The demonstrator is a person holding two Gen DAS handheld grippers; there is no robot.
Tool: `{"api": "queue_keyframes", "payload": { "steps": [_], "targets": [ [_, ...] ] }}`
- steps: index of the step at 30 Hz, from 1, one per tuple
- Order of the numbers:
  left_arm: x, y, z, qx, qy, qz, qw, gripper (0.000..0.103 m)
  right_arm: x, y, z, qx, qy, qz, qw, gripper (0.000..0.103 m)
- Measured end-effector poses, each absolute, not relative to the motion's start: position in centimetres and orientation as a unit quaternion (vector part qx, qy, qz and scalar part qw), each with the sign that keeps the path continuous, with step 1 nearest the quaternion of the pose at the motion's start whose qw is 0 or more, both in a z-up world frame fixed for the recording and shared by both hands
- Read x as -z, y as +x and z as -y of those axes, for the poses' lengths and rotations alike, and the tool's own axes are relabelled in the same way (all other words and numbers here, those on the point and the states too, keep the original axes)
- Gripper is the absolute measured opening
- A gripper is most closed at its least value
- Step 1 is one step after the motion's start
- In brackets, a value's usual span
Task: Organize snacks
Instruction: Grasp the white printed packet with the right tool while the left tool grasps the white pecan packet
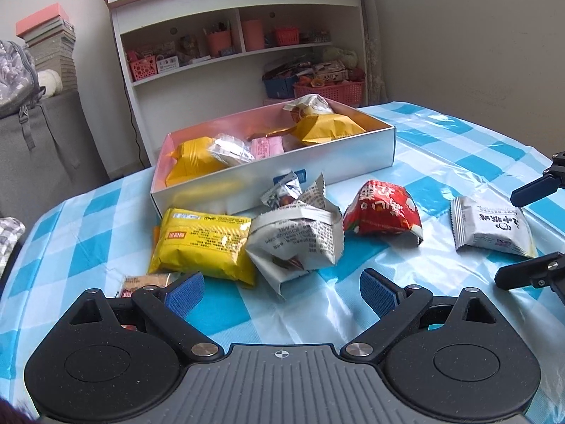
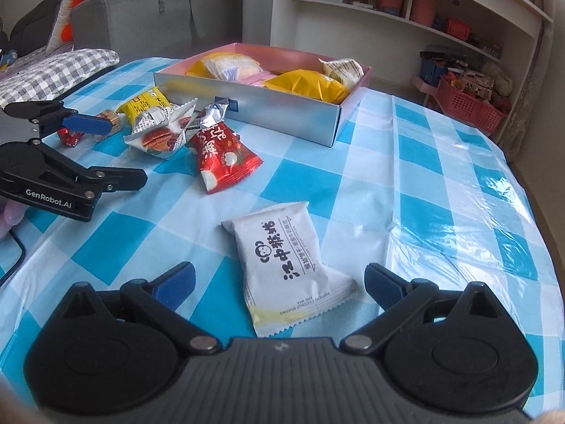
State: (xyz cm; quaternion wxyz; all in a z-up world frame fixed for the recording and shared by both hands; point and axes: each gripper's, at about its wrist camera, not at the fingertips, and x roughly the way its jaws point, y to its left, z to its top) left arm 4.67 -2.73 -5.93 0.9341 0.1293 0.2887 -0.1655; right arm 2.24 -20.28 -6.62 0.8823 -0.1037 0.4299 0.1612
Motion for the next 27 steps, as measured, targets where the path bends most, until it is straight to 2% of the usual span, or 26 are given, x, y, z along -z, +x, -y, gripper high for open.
{"api": "queue_keyframes", "payload": {
  "steps": [3, 10, 15, 20, 23, 27],
  "targets": [
    [5.9, 5.2, 3.5, 0.170, 0.149, -0.278, 0.934, 0.095, 6.7, 2.7, 20.3, -0.166, -0.101, -0.428, 0.883, 0.098],
    [6.3, 5.6, 5.3, 0.192, 0.194, -0.262, 0.925, 0.092, 6.5, 3.3, 20.2, -0.177, -0.095, -0.429, 0.881, 0.082],
    [6.3, 6.2, 5.3, 0.195, 0.191, -0.267, 0.924, 0.087, 6.3, 3.5, 19.9, -0.186, -0.095, -0.430, 0.878, 0.071],
    [6.2, 6.6, 5.4, 0.198, 0.189, -0.274, 0.922, 0.075, 6.1, 3.7, 19.6, -0.193, -0.096, -0.431, 0.876, 0.062],
    [6.2, 6.8, 5.3, 0.193, 0.191, -0.280, 0.921, 0.058, 6.0, 3.8, 19.4, -0.197, -0.093, -0.433, 0.875, 0.051],
    [6.1, 6.8, 5.1, 0.195, 0.190, -0.284, 0.920, 0.056, 5.9, 3.9, 19.1, -0.199, -0.098, -0.434, 0.873, 0.047]
  ]
}}
